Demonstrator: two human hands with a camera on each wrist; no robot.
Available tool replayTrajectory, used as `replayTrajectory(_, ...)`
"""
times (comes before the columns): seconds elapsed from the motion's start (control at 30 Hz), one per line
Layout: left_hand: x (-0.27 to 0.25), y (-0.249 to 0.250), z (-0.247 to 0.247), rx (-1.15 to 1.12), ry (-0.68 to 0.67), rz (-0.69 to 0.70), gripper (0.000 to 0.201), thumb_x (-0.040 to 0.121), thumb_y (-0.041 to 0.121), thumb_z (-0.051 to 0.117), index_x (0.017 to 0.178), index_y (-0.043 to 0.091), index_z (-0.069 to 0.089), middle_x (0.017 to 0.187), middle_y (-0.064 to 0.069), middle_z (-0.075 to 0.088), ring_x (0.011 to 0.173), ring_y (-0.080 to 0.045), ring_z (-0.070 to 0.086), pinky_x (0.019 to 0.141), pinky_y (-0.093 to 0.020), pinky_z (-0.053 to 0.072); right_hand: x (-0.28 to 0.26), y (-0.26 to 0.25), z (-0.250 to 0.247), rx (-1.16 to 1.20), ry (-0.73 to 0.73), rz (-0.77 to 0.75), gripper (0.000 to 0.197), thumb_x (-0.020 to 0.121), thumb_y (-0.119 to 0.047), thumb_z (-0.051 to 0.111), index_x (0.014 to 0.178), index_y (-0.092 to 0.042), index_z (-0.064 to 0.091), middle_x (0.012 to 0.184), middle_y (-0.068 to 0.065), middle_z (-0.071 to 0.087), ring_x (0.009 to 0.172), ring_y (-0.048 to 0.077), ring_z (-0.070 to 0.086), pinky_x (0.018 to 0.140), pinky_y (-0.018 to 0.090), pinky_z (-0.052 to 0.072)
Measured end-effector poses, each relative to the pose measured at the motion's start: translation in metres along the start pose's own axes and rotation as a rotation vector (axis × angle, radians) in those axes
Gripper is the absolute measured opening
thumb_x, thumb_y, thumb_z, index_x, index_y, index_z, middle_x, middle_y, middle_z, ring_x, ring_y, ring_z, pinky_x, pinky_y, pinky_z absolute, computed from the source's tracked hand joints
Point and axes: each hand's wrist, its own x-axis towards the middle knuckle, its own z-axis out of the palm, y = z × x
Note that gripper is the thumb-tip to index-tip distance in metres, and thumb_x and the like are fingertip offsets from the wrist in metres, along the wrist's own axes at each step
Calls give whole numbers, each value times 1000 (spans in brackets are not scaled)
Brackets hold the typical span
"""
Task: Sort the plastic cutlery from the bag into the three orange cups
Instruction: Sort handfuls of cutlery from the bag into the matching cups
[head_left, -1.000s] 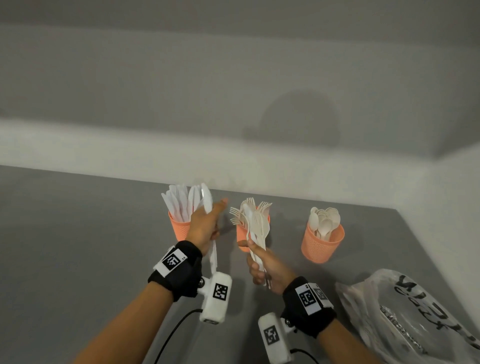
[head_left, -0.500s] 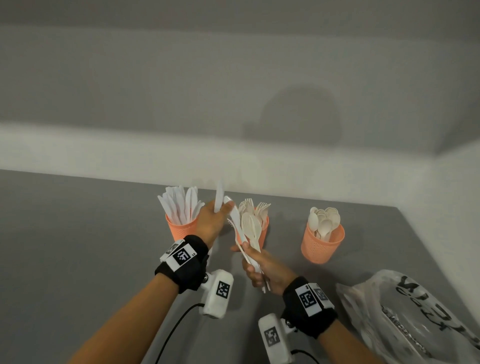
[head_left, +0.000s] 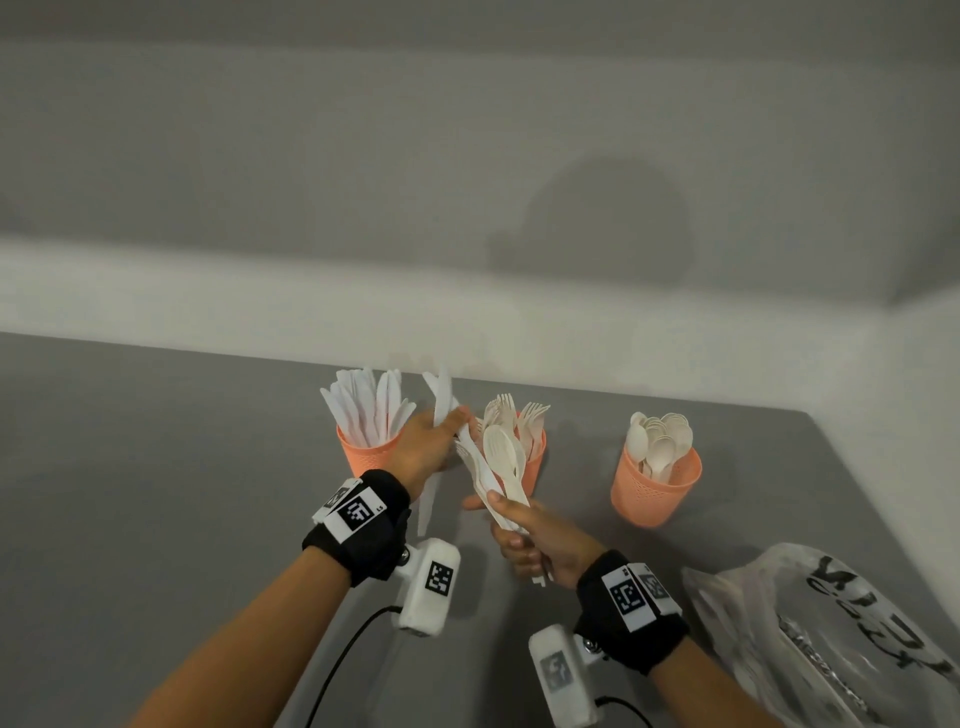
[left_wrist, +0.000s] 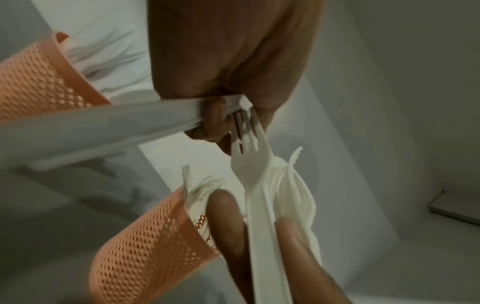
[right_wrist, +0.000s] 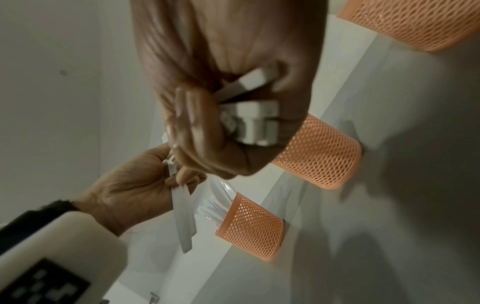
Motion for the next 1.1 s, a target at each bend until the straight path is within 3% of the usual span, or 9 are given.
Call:
replayTrajectory(0.1,9,2,-11,-147,143,29,32,101,25,33,79,11,52,71,-5,63,36,1,49,38,-10,36,1,-2,0,-28,-22,24,31,95,-41,43,110,-22,62,51,-7,30,37,2,23,37,14,19)
replayTrajectory(0.2,19,0,-33,-283,283,64,29,101,27,32,81,13,47,60,1,66,48,-8,52,51,-19,43,0,0,-1,-109,-27,50,28,95,-40,43,102,-23,64,51,-8,28,37,1,23,37,13,19)
replayTrajectory(0.3,30,-2,-60,-356,363,86,26,100,24,36,79,14,47,46,4,56,46,-11,57,50,-26,48,1,5,-4,-104,19,80,24,95,-37,46,95,-19,62,50,-10,27,37,2,22,36,13,20)
replayTrajectory(0.4,43,3,-82,-266,467,162,30,97,28,45,70,14,46,37,9,41,31,-6,39,43,-23,37,5,6,-5,-39,83,89,23,93,-38,49,87,-16,57,49,-8,27,36,2,23,35,13,21)
replayTrajectory(0.5,55,19,-95,-230,573,242,42,89,39,58,60,16,39,45,1,37,34,-7,31,38,-17,29,9,2,-3,-24,128,73,28,93,-40,48,82,-16,54,46,-7,27,36,5,29,38,16,28)
replayTrajectory(0.6,65,30,-97,-201,644,288,50,82,45,64,55,17,34,50,-5,31,38,-13,30,41,-20,29,12,-1,-2,-33,144,56,30,93,-41,46,80,-15,54,46,-5,27,38,6,30,40,18,29)
replayTrajectory(0.83,86,-9,-83,-46,618,256,49,86,44,59,53,11,45,44,-4,45,32,-3,43,43,-11,41,18,-5,-5,63,167,21,32,94,-40,45,80,-13,53,41,-6,26,30,4,22,32,15,21)
replayTrajectory(0.97,86,-38,-79,113,515,313,17,85,25,65,83,13,54,61,-2,55,43,0,56,55,-15,44,21,-3,-6,115,187,17,34,94,-43,41,81,-14,52,41,-6,28,30,3,22,30,14,20)
replayTrajectory(1.1,88,-44,-82,350,511,436,12,88,16,62,96,11,55,64,0,51,58,-11,50,60,-19,39,22,-1,-5,182,203,2,36,94,-45,39,77,-15,49,43,-6,30,30,3,23,31,14,20)
